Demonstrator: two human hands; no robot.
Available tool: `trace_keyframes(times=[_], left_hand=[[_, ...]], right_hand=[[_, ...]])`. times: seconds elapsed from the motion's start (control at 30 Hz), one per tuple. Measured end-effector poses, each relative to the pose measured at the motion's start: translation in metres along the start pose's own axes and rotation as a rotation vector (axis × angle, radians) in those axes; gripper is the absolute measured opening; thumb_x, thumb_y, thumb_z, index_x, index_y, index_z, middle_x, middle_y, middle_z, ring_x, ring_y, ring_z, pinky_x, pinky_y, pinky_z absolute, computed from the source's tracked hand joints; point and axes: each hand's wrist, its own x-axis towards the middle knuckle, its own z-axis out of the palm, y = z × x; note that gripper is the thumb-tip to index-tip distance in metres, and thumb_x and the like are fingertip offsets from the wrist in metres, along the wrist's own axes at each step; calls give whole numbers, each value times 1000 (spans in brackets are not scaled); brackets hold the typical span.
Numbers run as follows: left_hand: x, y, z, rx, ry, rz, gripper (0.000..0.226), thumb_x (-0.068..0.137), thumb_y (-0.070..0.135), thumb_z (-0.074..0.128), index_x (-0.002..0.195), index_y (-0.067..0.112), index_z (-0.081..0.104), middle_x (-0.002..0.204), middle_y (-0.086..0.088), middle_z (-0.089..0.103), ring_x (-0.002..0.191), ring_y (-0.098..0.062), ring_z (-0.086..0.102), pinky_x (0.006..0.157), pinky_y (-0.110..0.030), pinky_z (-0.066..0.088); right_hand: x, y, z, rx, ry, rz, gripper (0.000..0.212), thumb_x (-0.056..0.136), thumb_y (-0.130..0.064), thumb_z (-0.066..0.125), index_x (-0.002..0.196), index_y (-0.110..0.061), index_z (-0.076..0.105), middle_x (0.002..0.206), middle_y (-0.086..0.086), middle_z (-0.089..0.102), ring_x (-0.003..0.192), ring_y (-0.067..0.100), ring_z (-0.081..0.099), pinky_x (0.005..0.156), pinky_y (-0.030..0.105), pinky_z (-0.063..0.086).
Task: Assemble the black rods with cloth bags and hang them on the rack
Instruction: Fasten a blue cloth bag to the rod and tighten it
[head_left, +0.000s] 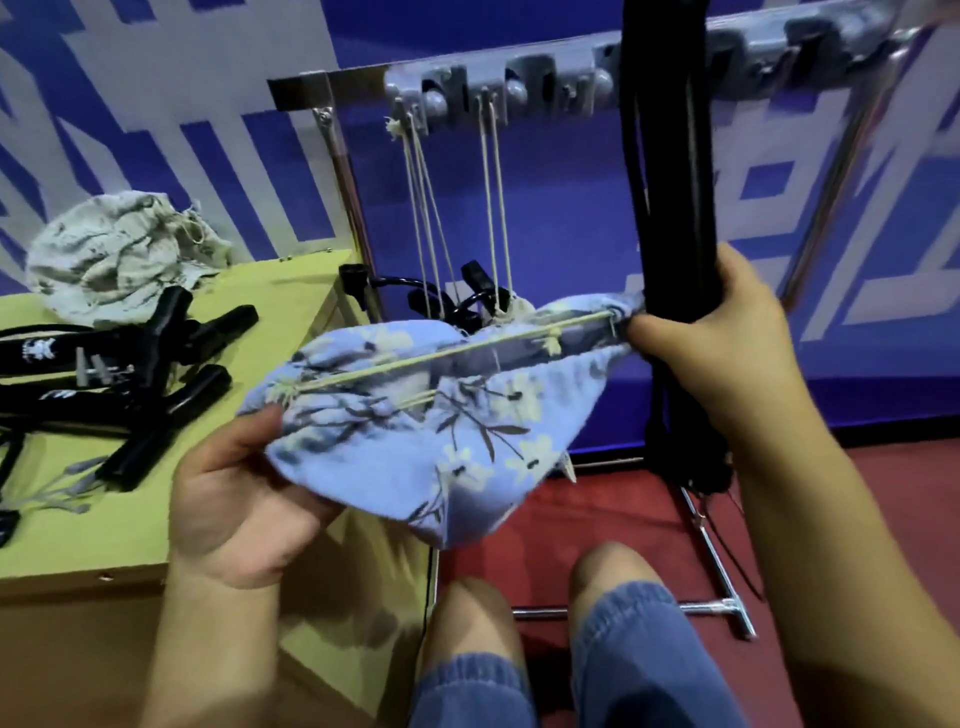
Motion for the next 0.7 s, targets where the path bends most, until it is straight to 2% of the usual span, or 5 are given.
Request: trace_keyframes(times=[0.23,0.3,0.37,0.5,0.7], left_hand=[[24,-18,10,19,24,-151,70,101,48,5,144,-3,25,151,-25,24,143,-34,19,118,-44,2],[38,-30,15,33,1,-209,61,100,40,21,129,-4,51,136,-26,48,129,-33,46,113,-44,29],[42,-50,23,52,61,-301,48,85,40,47,98,1,72,105,-21,69,93,-30,69,86,-47,53],[47,-81,31,107,188,-399,47,80,43,54,88,0,72,89,-20,71,79,-30,69,81,-48,53],[47,-106,41,44,93,-563,53,86,42,47,103,-3,69,104,-22,68,90,-33,67,93,-45,48]], right_hand=[[-1,-4,-4,268,-116,27,34,67,-24,82,90,-16,58,79,3,65,66,14,62,63,34,56],[-2,-14,-5,444,-127,28,24,76,-27,75,87,-21,54,77,3,61,56,11,57,54,27,52],[0,-28,-5,594,-134,17,15,86,-30,63,88,-22,51,77,6,62,50,13,54,49,23,46],[8,-58,-7,889,-225,-38,8,92,-28,51,93,-21,48,71,8,57,52,16,53,52,26,45],[11,-79,3,1002,-254,-192,7,90,-18,53,94,-17,47,78,2,47,52,9,56,58,27,48]])
